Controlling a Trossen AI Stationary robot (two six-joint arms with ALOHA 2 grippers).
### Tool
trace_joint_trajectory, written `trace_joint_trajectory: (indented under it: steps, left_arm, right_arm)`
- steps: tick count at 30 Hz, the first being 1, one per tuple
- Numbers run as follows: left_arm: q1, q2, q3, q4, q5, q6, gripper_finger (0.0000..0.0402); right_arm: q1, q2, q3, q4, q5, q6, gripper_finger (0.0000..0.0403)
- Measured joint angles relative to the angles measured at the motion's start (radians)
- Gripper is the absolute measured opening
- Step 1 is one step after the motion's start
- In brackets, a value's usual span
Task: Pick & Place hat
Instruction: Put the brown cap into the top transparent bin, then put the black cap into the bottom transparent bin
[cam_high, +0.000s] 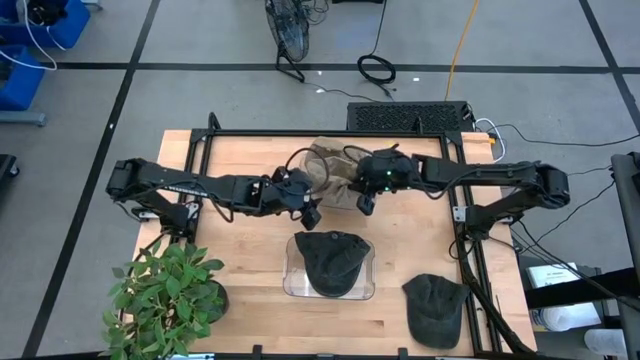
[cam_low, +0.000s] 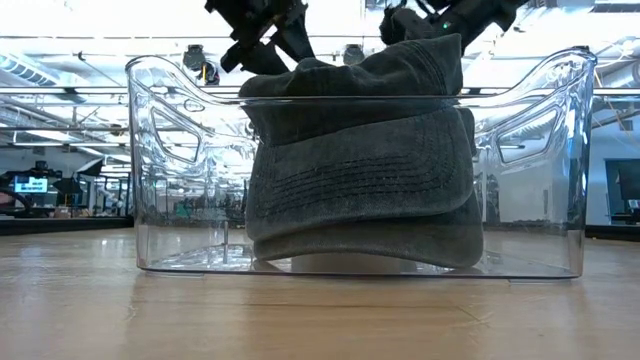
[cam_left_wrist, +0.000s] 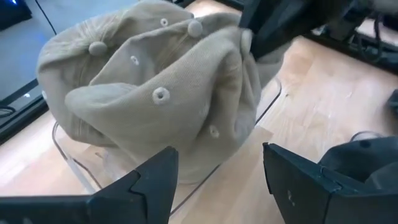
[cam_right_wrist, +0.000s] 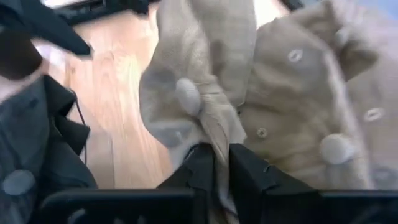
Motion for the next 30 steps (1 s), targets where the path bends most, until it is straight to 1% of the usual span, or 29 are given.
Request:
trace_joint_trajectory:
  steps: [5, 10, 13, 15, 16, 19, 20, 23, 24, 25, 27, 30]
  left_arm:
    - [0.005, 0.0, 0.0, -0.002, -0.002, 0.05, 0.0234]
    - [0.018, 0.0, 0.0, -0.001, -0.002, 0.096, 0.0234]
    - [0.032, -0.016, -0.001, -0.004, 0.0, 0.092, 0.0234]
    - [0.039, -0.043, -0.002, 0.0, -0.004, 0.114, 0.0234]
    - [0.044, -0.057, 0.002, 0.017, -0.01, 0.127, 0.0234]
    - [0.054, -0.114, -0.002, -0.027, -0.028, 0.182, 0.0234]
    - [0.06, -0.128, 0.0, -0.012, -0.029, 0.2, 0.0234]
    - [0.071, -0.188, -0.002, -0.073, -0.026, 0.259, 0.0234]
    - [0.074, -0.199, -0.001, -0.063, -0.024, 0.282, 0.0234]
    - [0.074, -0.214, 0.002, -0.066, -0.024, 0.297, 0.0234]
    - [0.074, -0.251, -0.001, -0.144, -0.026, 0.306, 0.0234]
    - [0.069, -0.3, -0.013, -0.188, -0.058, 0.293, 0.0234]
  right_arm:
    - [-0.012, -0.052, 0.0, -0.016, 0.0, 0.019, 0.0109]
    - [-0.027, -0.086, 0.0, -0.069, 0.001, 0.059, 0.0181]
    - [-0.026, -0.117, -0.001, -0.07, 0.003, 0.059, 0.0212]
    - [-0.025, -0.15, 0.0, -0.075, 0.02, 0.055, 0.0223]
    - [-0.025, -0.167, 0.0, -0.068, 0.039, 0.055, 0.0225]
    - [-0.022, -0.229, 0.0, -0.066, 0.098, 0.057, 0.0223]
    - [-0.019, -0.252, 0.0, -0.053, 0.115, 0.062, 0.022]
    - [0.004, -0.311, 0.001, -0.04, 0.147, 0.084, 0.0205]
    - [0.014, -0.329, 0.004, -0.041, 0.161, 0.088, 0.02]
    - [0.027, -0.342, 0.007, -0.054, 0.181, 0.091, 0.0195]
    - [0.063, -0.357, 0.026, -0.067, 0.226, 0.099, 0.0182]
    - [0.126, -0.36, 0.073, -0.12, 0.306, 0.102, 0.016]
